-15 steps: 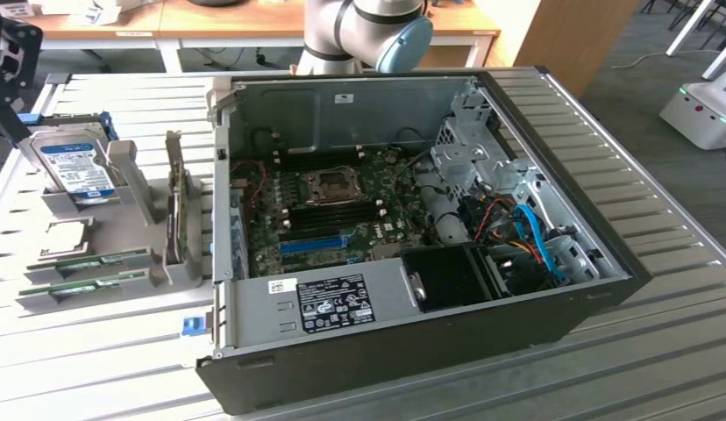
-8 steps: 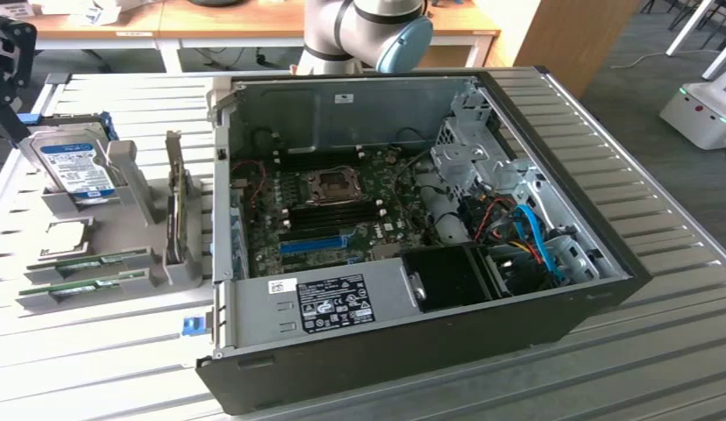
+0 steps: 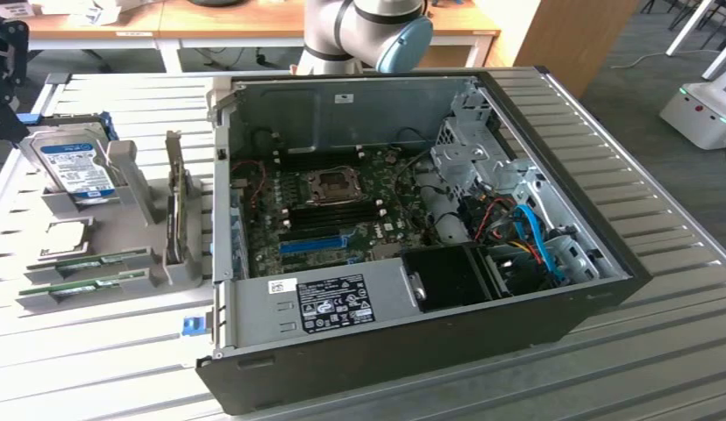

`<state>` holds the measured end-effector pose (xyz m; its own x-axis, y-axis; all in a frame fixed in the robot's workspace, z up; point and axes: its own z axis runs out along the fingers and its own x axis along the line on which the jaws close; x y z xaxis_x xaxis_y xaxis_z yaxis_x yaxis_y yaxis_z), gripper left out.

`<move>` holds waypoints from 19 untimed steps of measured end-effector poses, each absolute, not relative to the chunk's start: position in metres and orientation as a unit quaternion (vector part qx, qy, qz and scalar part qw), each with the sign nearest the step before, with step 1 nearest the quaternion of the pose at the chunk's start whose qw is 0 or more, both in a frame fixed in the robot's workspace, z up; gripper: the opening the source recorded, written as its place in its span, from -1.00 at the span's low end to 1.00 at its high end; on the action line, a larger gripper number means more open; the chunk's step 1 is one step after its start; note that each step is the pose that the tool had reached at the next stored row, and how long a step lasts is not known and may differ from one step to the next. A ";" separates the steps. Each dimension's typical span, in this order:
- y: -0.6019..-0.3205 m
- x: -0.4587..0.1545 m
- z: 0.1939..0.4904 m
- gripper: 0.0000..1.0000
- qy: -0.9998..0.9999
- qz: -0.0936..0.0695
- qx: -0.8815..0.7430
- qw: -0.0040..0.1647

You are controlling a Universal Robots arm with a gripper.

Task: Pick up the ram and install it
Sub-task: 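Pick up the ram and move it above insertion slot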

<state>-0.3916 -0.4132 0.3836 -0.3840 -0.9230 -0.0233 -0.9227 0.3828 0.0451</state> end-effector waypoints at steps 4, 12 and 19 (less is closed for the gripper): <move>-0.413 -0.392 0.384 -0.79 -0.810 -0.025 0.585 0.004; -0.413 -0.392 0.383 -0.79 -0.766 -0.025 0.642 0.006; -0.413 -0.392 0.383 -0.79 -0.724 -0.024 0.689 0.007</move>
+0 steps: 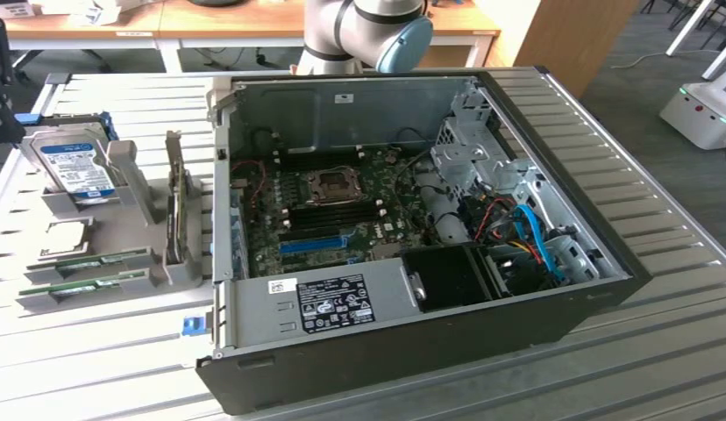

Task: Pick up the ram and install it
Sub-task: 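Pick up the ram and move it above insertion slot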

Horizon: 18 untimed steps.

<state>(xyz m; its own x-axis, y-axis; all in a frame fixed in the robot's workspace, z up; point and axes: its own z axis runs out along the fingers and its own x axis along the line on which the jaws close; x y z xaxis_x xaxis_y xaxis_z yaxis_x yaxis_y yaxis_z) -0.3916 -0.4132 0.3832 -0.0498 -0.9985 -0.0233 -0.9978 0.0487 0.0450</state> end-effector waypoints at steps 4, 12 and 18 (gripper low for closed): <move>-0.413 -0.392 0.383 -0.79 -0.700 -0.024 0.714 0.008; -0.413 -0.392 0.383 -0.79 -0.691 -0.024 0.723 0.008; -0.413 -0.392 0.383 -0.79 -0.683 -0.024 0.730 0.009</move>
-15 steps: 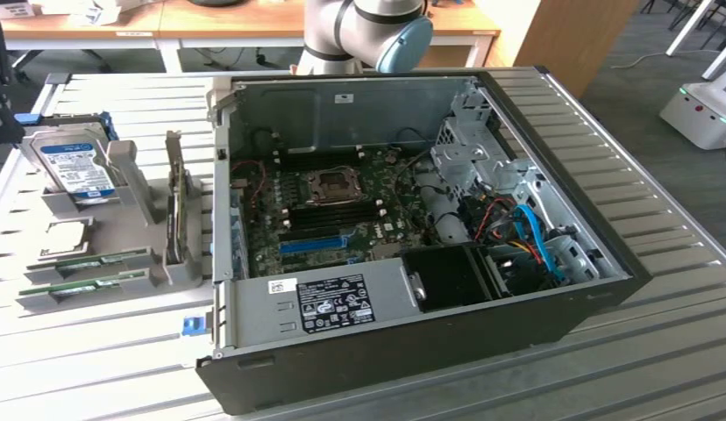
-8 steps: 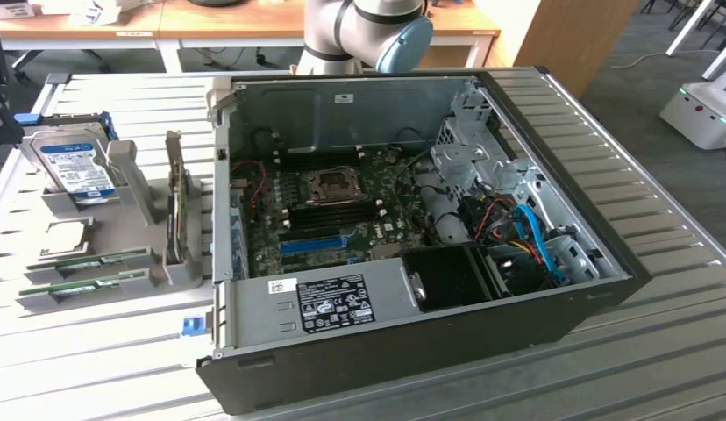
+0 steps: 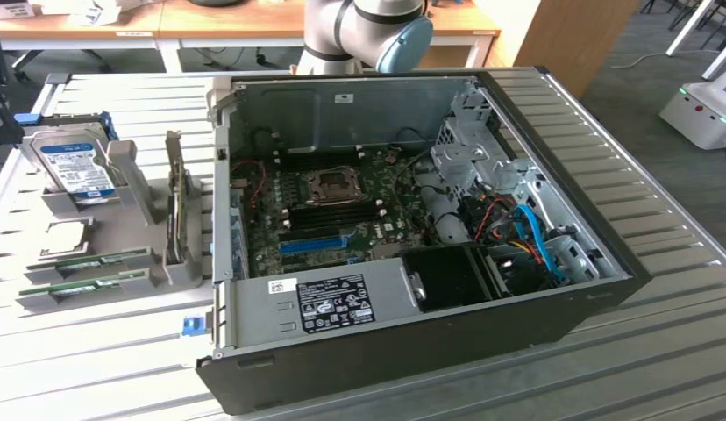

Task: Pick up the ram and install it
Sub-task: 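Pick up the ram and move it above insertion slot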

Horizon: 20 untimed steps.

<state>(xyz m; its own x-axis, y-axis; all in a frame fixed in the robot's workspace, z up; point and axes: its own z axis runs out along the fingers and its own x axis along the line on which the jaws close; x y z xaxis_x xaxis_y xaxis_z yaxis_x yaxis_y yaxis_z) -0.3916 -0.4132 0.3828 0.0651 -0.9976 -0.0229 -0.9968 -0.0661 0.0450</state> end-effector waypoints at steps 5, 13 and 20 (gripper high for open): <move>-0.413 -0.392 0.383 -0.79 -0.679 -0.024 0.734 0.009; -0.413 -0.392 0.382 -0.79 -0.679 -0.024 0.734 0.009; -0.413 -0.392 0.382 -0.79 -0.679 -0.024 0.734 0.009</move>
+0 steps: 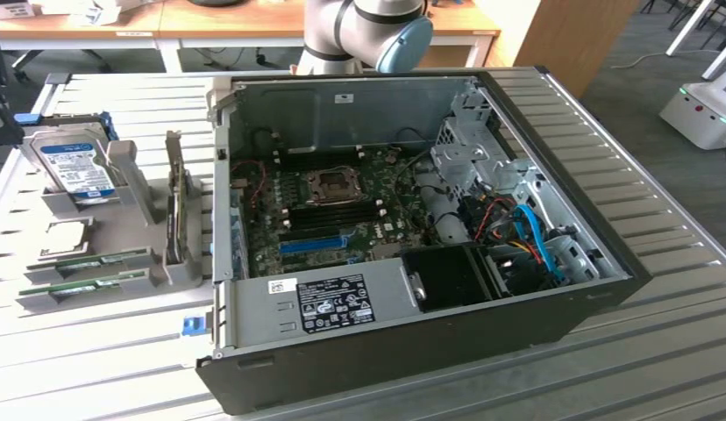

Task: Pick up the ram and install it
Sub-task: 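Pick up the ram and move it above insertion slot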

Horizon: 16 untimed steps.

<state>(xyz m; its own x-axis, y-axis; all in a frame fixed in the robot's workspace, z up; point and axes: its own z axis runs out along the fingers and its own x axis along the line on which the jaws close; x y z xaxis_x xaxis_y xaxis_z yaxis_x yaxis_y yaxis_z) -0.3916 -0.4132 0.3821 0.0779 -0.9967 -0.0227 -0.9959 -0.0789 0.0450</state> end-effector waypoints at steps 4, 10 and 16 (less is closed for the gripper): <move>-0.413 -0.392 0.382 -0.66 -0.679 -0.024 0.734 0.009; -0.413 -0.392 0.382 -0.40 -0.679 -0.024 0.734 0.009; -0.413 -0.392 0.374 -0.40 -0.679 -0.024 0.734 0.009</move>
<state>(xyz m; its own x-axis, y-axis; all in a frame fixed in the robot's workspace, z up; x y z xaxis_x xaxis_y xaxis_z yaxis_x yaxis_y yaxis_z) -0.3916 -0.4132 0.3742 0.0779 -0.9967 -0.0235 -0.9959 -0.0789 0.0450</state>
